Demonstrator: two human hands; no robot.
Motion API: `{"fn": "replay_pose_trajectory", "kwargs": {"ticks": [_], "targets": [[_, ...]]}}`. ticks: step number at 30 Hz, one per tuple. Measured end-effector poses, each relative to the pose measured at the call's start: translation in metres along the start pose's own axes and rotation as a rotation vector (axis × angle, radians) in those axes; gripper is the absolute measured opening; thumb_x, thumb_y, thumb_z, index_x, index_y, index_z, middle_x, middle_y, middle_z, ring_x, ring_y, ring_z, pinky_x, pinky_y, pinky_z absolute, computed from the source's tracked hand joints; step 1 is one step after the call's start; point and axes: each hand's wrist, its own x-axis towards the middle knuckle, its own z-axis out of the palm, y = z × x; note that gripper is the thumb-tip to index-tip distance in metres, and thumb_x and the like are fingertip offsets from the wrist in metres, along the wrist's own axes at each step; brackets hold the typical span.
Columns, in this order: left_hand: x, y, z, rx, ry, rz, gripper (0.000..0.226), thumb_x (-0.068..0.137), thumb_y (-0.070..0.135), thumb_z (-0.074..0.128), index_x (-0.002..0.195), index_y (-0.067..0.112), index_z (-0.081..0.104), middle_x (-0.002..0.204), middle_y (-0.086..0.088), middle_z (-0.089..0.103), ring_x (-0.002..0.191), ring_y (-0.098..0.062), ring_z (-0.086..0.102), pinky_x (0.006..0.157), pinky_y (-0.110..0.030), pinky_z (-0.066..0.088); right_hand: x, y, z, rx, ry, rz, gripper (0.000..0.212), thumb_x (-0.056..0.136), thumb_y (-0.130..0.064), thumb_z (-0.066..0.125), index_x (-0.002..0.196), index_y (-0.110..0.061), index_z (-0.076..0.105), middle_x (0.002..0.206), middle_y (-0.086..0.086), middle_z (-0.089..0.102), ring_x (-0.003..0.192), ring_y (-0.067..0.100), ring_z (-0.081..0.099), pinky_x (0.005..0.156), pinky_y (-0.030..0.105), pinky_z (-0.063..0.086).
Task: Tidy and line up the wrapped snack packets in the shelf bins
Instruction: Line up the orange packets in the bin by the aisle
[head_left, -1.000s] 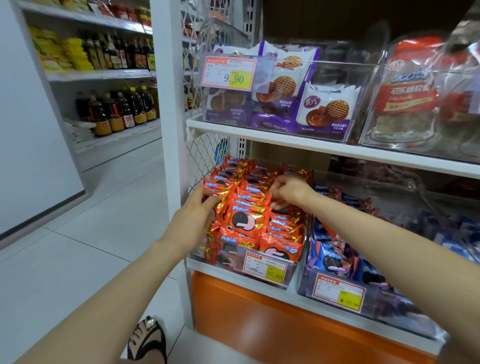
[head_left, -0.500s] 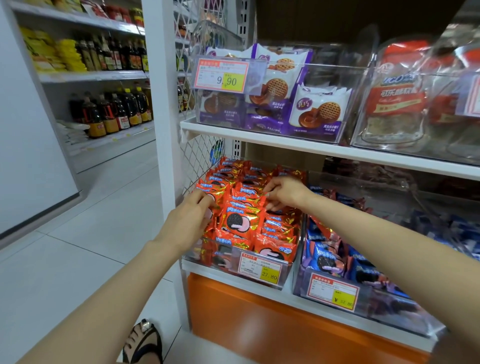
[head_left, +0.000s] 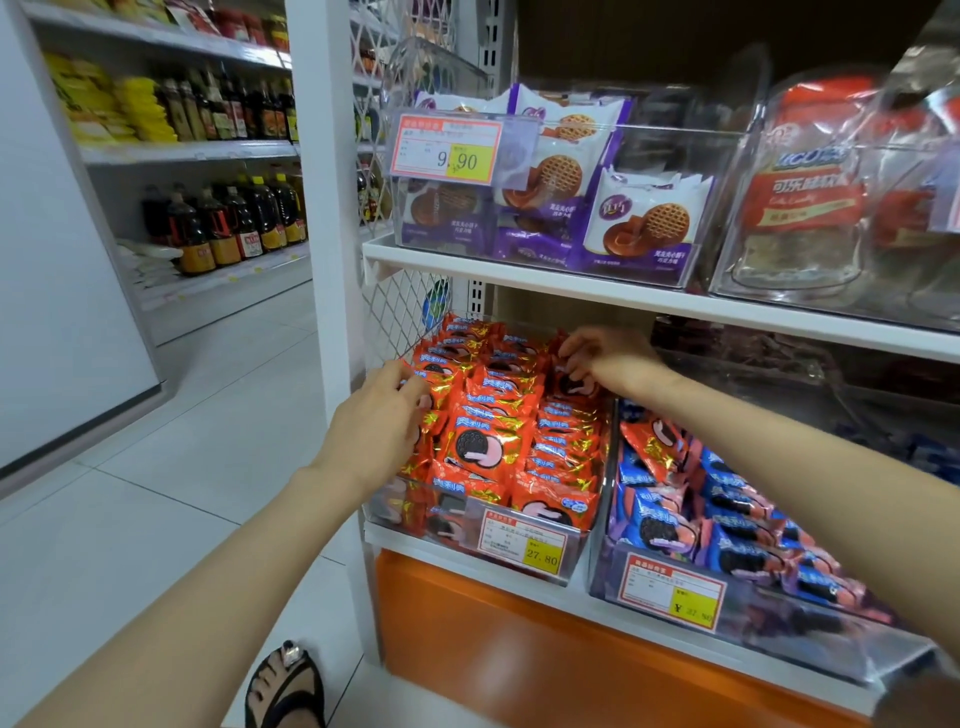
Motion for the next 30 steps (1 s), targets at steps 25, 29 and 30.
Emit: {"fn": "replay_pose_trajectory", "kwargs": {"ticks": [25,29,30], "targets": [[0.115,-0.02,0.022,0.409,-0.391,0.055,0.056,0.097,0.05,0.025,0.144,0.02,0.029,0.147,-0.008,0.037,0.134,-0.024,0.029,0.108,-0.037,0.022,0.07,-0.025,0.059,-0.216,-0.065,-0.28,0.024,0.095,-0.017,0.052,0.113,-0.013,0.068,0.122,0.003,0.063,0.113,0.019,0.055,0.092,0.024,0.037],[0.113,-0.02,0.02,0.414,-0.383,0.043,0.058,0.095,0.05,0.029,0.142,0.015,0.032,0.143,-0.011,0.041,0.132,-0.026,0.031,0.106,-0.037,0.025,0.069,-0.02,0.054,-0.167,-0.101,-0.288,0.025,0.095,-0.011,0.052,0.115,-0.011,0.067,0.124,0.006,0.062,0.114,0.019,0.055,0.09,0.022,0.036],[0.113,-0.019,0.02,0.376,-0.366,0.043,0.058,0.095,0.048,0.032,0.142,0.015,0.031,0.144,-0.012,0.04,0.133,-0.027,0.03,0.107,-0.037,0.024,0.069,-0.018,0.051,-0.142,-0.097,-0.288,0.025,0.094,-0.009,0.052,0.115,-0.009,0.066,0.124,0.007,0.062,0.115,0.02,0.055,0.093,0.023,0.037]]}}
